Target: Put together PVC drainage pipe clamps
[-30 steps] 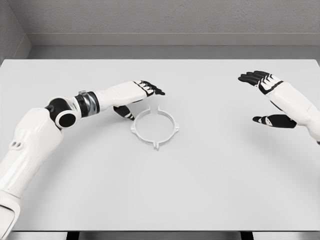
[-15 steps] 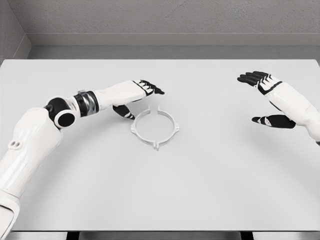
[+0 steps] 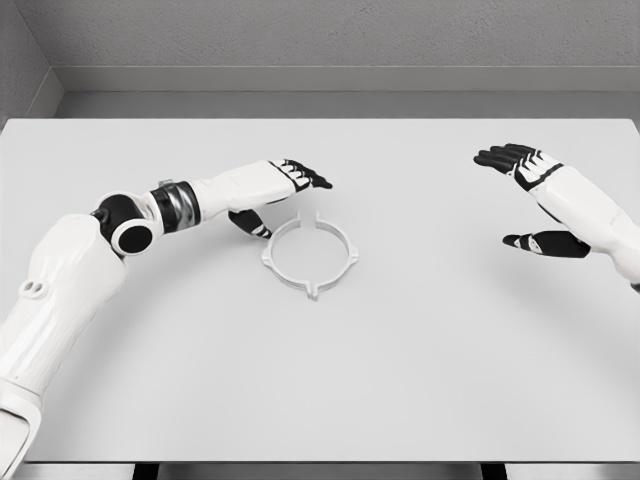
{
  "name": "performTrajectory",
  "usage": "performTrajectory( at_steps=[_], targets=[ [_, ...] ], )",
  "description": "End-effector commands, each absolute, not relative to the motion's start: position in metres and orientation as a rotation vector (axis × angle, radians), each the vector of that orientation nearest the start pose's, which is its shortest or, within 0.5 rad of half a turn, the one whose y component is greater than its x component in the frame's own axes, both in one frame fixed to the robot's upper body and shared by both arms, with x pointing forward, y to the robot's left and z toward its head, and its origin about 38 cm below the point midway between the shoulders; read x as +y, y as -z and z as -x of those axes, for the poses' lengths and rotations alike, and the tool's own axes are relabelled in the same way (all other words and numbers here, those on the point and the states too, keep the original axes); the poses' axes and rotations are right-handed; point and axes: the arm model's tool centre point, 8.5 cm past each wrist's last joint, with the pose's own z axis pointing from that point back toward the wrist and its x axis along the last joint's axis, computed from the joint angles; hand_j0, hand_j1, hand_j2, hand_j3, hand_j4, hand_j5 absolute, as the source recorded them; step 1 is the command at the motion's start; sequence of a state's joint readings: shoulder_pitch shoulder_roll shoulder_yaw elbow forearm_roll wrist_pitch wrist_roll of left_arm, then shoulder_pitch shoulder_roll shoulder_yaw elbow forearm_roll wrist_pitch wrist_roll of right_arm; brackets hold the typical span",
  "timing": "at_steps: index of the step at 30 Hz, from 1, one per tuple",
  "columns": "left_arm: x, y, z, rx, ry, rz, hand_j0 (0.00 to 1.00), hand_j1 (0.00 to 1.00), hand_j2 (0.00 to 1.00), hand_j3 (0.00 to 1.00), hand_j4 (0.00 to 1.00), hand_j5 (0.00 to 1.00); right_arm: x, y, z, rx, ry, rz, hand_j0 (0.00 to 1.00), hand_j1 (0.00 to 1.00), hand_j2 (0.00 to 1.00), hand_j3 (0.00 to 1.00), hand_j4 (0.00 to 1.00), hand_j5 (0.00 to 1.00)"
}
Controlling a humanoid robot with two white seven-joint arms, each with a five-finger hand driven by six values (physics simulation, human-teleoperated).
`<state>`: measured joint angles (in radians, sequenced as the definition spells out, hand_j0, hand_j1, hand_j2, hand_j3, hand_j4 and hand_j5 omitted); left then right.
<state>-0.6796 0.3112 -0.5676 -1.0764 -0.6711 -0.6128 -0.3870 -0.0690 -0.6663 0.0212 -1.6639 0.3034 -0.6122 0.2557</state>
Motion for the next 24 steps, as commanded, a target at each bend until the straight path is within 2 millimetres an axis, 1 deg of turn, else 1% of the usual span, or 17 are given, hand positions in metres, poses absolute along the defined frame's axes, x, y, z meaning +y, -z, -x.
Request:
performTrajectory(
  at_steps=[1,9,11,14,16,18,24],
  targets=[
    [0.166,-0.138,-0.487,-1.591,1.920,-0.281,1.00,1.00,1.00,1.00,1.00,1.00,-0.344,-0.203,-0.355,-1.899,-1.406,0.468,1.00,1.00,1.00,1.00,1.00,1.00],
    [0.164,-0.138,-0.486,-1.591,1.926,-0.280,1.00,1.00,1.00,1.00,1.00,1.00,-0.344,-0.203,-0.355,-1.899,-1.406,0.468,1.00,1.00,1.00,1.00,1.00,1.00],
    [0.159,-0.137,-0.486,-1.599,1.924,-0.271,1.00,1.00,1.00,1.00,1.00,1.00,-0.344,-0.203,-0.355,-1.899,-1.406,0.468,1.00,1.00,1.00,1.00,1.00,1.00],
    [0.159,-0.137,-0.486,-1.598,1.926,-0.273,1.00,1.00,1.00,1.00,1.00,1.00,-0.344,-0.203,-0.355,-1.898,-1.408,0.468,1.00,1.00,1.00,1.00,1.00,1.00],
    [0.153,-0.136,-0.485,-1.602,1.933,-0.261,1.00,1.00,1.00,1.00,1.00,1.00,-0.344,-0.203,-0.355,-1.899,-1.406,0.468,1.00,1.00,1.00,1.00,1.00,1.00],
    [0.152,-0.135,-0.484,-1.600,1.939,-0.258,1.00,1.00,1.00,1.00,1.00,1.00,-0.344,-0.203,-0.355,-1.899,-1.406,0.468,1.00,1.00,1.00,1.00,1.00,1.00],
    [0.154,-0.136,-0.484,-1.602,1.932,-0.257,1.00,1.00,1.00,1.00,1.00,1.00,-0.344,-0.203,-0.355,-1.896,-1.407,0.466,1.00,1.00,1.00,1.00,1.00,1.00]
  ],
)
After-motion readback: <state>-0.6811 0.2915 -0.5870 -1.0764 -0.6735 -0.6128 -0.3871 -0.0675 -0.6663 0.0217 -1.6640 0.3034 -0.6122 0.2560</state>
